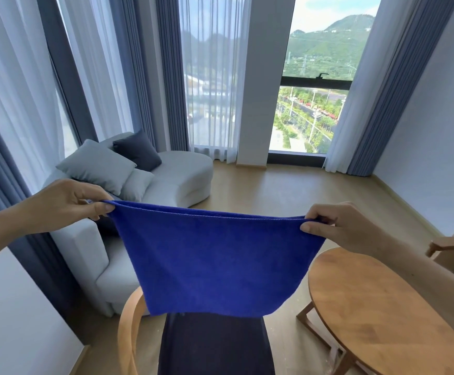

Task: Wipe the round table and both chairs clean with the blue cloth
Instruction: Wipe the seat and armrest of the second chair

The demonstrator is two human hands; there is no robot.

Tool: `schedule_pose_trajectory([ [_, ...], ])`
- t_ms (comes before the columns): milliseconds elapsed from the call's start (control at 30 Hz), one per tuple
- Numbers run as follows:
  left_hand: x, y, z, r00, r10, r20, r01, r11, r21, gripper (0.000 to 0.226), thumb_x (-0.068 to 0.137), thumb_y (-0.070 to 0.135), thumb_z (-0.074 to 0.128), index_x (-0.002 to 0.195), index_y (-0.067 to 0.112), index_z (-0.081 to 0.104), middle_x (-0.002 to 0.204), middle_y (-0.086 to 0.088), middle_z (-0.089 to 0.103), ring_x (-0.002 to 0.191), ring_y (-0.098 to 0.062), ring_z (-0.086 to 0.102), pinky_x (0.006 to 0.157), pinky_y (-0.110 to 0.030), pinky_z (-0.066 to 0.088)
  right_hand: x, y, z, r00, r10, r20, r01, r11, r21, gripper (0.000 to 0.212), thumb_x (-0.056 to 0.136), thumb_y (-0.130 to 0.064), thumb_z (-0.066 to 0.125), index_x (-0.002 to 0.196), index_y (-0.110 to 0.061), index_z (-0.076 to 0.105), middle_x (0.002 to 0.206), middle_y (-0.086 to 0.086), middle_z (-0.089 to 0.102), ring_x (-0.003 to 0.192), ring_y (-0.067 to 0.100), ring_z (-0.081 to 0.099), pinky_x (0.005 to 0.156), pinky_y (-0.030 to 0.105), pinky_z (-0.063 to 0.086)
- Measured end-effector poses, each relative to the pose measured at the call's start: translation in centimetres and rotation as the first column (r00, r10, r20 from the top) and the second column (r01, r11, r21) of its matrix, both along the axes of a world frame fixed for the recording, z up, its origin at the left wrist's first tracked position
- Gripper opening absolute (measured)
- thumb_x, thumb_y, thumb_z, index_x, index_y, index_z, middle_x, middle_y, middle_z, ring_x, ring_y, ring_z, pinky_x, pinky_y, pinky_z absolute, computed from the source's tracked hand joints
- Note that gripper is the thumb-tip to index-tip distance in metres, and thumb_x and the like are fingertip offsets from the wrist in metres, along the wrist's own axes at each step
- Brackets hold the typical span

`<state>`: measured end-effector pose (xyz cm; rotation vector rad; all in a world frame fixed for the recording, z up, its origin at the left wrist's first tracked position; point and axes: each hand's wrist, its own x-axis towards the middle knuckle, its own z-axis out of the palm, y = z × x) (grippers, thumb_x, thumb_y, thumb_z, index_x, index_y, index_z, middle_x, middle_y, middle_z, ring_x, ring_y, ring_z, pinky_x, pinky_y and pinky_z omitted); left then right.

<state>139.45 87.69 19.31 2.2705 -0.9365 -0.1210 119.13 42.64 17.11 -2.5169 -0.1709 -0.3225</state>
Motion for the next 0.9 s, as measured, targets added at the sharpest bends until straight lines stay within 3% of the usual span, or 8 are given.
schedule_pose_trajectory([
  [100,-0.2,-0.4,-0.3,1.0,0.01,-0.022,-0.012,0.997,-0.072,0.015,0.082,0.017,0.066,0.084,0.026,0.077,0.081,-0.002,0.074,0.076,-0.018,0.068,0.071,-0.025,0.057,-0.1,-0.2,0.0,0.999,-0.033,0.008,0.032,0.996,0.088,0.016,0.085,-0.028,0.065,0.072,-0.018,0.066,0.068,0.003,0.067,0.063,0.02,0.061,0.056,0.024,0.048],
  [233,-0.7,-0.6,0.0,1.0,0.001,-0.012,-0.001,1.0,-0.014,0.021,0.085,-0.002,0.065,0.086,0.016,0.074,0.08,-0.003,0.073,0.075,-0.022,0.067,0.073,-0.031,0.057,-0.2,-1.2,0.7,0.995,0.025,-0.097,-0.008,0.986,0.167,0.004,0.087,-0.01,0.066,0.085,-0.011,0.069,0.079,0.01,0.07,0.074,0.029,0.064,0.067,0.032,0.053],
  [333,-1.2,-0.8,0.3,0.996,0.003,0.084,-0.01,0.996,0.085,0.025,0.082,-0.005,0.068,0.081,0.019,0.074,0.076,0.006,0.072,0.066,-0.012,0.065,0.072,-0.027,0.055,-0.3,-1.9,1.2,0.984,0.094,-0.15,-0.078,0.991,0.112,0.015,0.089,0.001,0.06,0.098,-0.007,0.069,0.089,0.006,0.068,0.078,0.026,0.063,0.073,0.032,0.056],
  [467,-1.5,-1.1,0.6,0.981,0.018,0.195,-0.047,0.988,0.144,0.03,0.076,-0.01,0.069,0.069,0.019,0.072,0.075,0.005,0.071,0.069,-0.013,0.063,0.076,-0.041,0.055,-0.2,-1.7,0.9,0.999,0.01,-0.047,-0.009,1.0,0.025,0.019,0.092,-0.003,0.057,0.094,-0.018,0.068,0.08,0.001,0.067,0.069,0.016,0.061,0.068,0.033,0.052],
  [733,-1.9,-0.6,0.9,0.981,0.076,0.178,-0.094,0.991,0.094,0.029,0.076,-0.009,0.068,0.069,0.018,0.074,0.075,0.006,0.072,0.072,-0.019,0.069,0.08,-0.045,0.055,-0.3,-1.3,0.2,0.998,-0.047,0.041,0.045,0.998,0.04,0.023,0.094,-0.006,0.055,0.09,-0.026,0.064,0.076,-0.005,0.067,0.067,0.014,0.059,0.064,0.027,0.05],
  [833,-2.5,-0.9,1.1,0.976,0.054,0.209,-0.076,0.992,0.097,0.018,0.073,0.008,0.08,0.062,0.018,0.069,0.068,0.005,0.07,0.065,-0.018,0.066,0.072,-0.043,0.056,-0.4,-1.4,0.3,0.999,-0.038,-0.003,0.038,0.998,0.04,0.024,0.092,-0.001,0.057,0.091,-0.024,0.066,0.081,-0.005,0.068,0.069,0.016,0.06,0.066,0.032,0.052],
  [900,-2.7,-1.3,0.9,0.964,0.06,0.258,-0.094,0.988,0.12,0.028,0.069,0.018,0.085,0.054,0.016,0.061,0.064,0.005,0.068,0.057,-0.014,0.06,0.065,-0.036,0.052,-0.3,-1.2,0.3,0.999,-0.046,-0.01,0.046,0.998,0.038,0.026,0.09,-0.001,0.06,0.091,-0.026,0.066,0.082,-0.007,0.068,0.07,0.015,0.061,0.067,0.03,0.052],
])
